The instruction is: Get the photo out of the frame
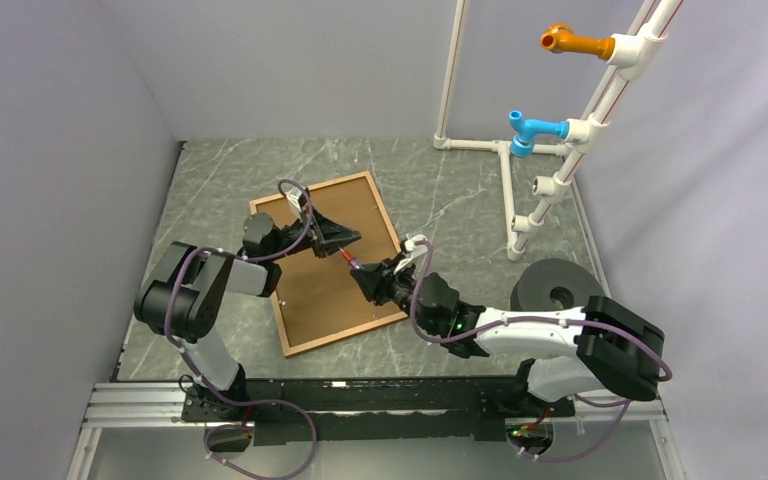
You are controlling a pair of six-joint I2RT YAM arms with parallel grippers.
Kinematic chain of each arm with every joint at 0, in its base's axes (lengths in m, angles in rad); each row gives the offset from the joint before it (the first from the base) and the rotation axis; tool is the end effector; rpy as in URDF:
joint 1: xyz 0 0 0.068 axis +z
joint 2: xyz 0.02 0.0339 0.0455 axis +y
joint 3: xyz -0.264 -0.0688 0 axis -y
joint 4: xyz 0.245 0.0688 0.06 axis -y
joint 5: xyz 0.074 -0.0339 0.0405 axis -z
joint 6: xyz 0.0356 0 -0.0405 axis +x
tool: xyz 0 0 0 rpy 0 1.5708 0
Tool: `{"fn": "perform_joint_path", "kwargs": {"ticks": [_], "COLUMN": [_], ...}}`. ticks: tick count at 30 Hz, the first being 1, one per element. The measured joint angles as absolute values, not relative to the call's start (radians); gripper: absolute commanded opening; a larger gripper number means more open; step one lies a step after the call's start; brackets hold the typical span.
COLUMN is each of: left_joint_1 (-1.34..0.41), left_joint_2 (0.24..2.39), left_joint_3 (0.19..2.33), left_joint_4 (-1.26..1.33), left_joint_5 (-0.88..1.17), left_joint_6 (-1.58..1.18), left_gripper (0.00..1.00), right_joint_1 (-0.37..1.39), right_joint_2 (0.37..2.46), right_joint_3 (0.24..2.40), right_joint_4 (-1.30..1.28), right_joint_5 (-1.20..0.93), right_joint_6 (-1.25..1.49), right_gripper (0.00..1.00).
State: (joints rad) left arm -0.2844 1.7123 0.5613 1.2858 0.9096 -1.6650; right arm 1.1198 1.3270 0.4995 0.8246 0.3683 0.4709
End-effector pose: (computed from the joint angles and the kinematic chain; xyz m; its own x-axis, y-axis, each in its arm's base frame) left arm 0.2867 -0.1131 0.1885 -0.9310 -0.3648 -0.0124 0.0416 -0.0723 -0.9965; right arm 0.1307 0.2405 0.2296 -0.3109 0.3292 -0.8916 -0.6079 0.6523 0.4528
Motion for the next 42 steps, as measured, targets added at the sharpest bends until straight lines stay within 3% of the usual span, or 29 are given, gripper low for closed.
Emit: {"fn": "perform_joint_path", "kwargs": {"ticks": [2, 5, 7, 10, 13, 17, 22, 26, 32, 35, 36, 38, 39, 41, 42], "left_joint_1": [-0.283, -0.286, -0.286, -0.287, -0.286, -0.306, -0.419, -0.533, -0.787, -0.827, -0.835, -0.850, -0.855, -0.862, -0.867], "left_joint_2": [1.708, 1.647, 1.579, 1.471, 1.341, 1.228, 1.177, 1.114, 1.124, 1.148, 1.157, 1.181, 1.194, 1.219, 1.230], "left_joint_3": [0.564, 0.595, 0.656, 0.787, 0.873, 0.907, 0.868, 0.831, 0.836, 0.836, 0.836, 0.836, 0.837, 0.848, 0.865], "left_joint_4": [1.226, 0.941, 0.664, 0.282, 0.075, 0.027, 0.105, 0.048, -0.104, -0.141, -0.150, -0.170, -0.181, -0.214, -0.236], "left_joint_5": [0.915, 0.918, 0.879, 0.741, 0.603, 0.548, 0.677, 0.696, 0.564, 0.514, 0.500, 0.468, 0.454, 0.440, 0.432], "left_joint_6": [-1.619, -1.465, -1.300, -1.062, -0.871, -0.654, -0.361, -0.112, 0.219, 0.291, 0.306, 0.334, 0.344, 0.360, 0.373], "left_gripper": [0.55, 0.71, 0.75, 0.72, 0.67, 0.68, 0.71, 0.75, 0.77, 0.71, 0.60, 0.16, 0.03, 0.00, 0.00], "right_joint_1": [1.120, 1.110, 1.074, 0.953, 0.806, 0.619, 0.486, 0.468, 0.483, 0.497, 0.501, 0.511, 0.515, 0.521, 0.521], "right_joint_2": [1.319, 1.290, 1.265, 1.200, 1.130, 1.112, 1.177, 1.218, 1.231, 1.231, 1.231, 1.231, 1.231, 1.229, 1.226], "right_joint_3": [0.535, 0.593, 0.650, 0.721, 0.754, 0.836, 0.939, 0.946, 0.941, 0.929, 0.927, 0.925, 0.925, 0.919, 0.910], "right_joint_4": [0.731, 0.514, 0.331, 0.075, -0.121, -0.350, -0.495, -0.524, -0.512, -0.492, -0.489, -0.483, -0.479, -0.455, -0.443], "right_joint_5": [0.371, 0.381, 0.364, 0.276, 0.163, -0.078, -0.421, -0.618, -0.803, -0.846, -0.856, -0.876, -0.881, -0.871, -0.868], "right_joint_6": [0.471, 0.475, 0.488, 0.504, 0.496, 0.430, 0.312, 0.282, 0.283, 0.289, 0.291, 0.294, 0.296, 0.308, 0.324], "right_gripper": [0.00, 0.00, 0.00, 0.00, 0.00, 0.00, 0.00, 0.00, 0.00, 0.00, 0.00, 0.00, 0.00, 0.00, 0.08]}}
